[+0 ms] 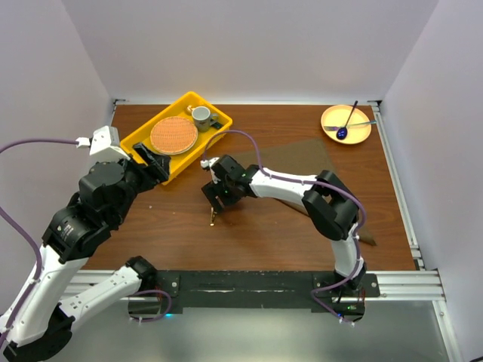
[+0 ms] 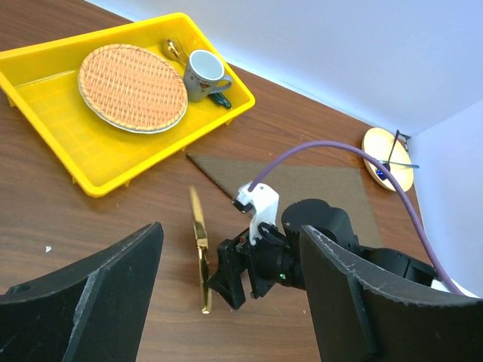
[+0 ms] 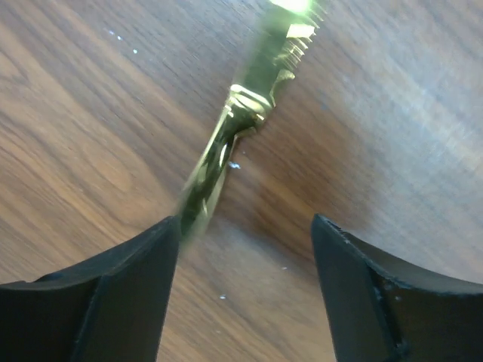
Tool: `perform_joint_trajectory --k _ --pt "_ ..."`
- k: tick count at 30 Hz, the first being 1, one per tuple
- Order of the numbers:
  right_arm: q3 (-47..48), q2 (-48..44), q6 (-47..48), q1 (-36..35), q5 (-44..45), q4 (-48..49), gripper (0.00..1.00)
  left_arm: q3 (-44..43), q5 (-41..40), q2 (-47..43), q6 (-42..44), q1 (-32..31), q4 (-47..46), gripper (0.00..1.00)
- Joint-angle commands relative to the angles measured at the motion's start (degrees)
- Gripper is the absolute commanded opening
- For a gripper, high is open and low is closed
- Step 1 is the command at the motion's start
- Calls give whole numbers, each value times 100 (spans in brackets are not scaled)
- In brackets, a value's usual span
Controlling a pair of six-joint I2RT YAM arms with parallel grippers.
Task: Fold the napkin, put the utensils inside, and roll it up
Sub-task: Grab a utensil with the right arm
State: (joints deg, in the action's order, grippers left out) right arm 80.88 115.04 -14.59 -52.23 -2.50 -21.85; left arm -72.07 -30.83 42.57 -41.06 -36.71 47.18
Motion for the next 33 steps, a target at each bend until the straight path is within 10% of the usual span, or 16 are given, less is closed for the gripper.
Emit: perform_joint_trajectory --k 1,15,33 --pt "708 202 861 -42 407 -417 81 18 86 -73 89 32 -236 78" --pt "2344 1134 -3943 -788 2403 -2069 75 97 95 -205 116 23 -148 79" --pt "3653 2101 -5264 -895 2852 -3352 52 79 112 -547 160 23 -112 80"
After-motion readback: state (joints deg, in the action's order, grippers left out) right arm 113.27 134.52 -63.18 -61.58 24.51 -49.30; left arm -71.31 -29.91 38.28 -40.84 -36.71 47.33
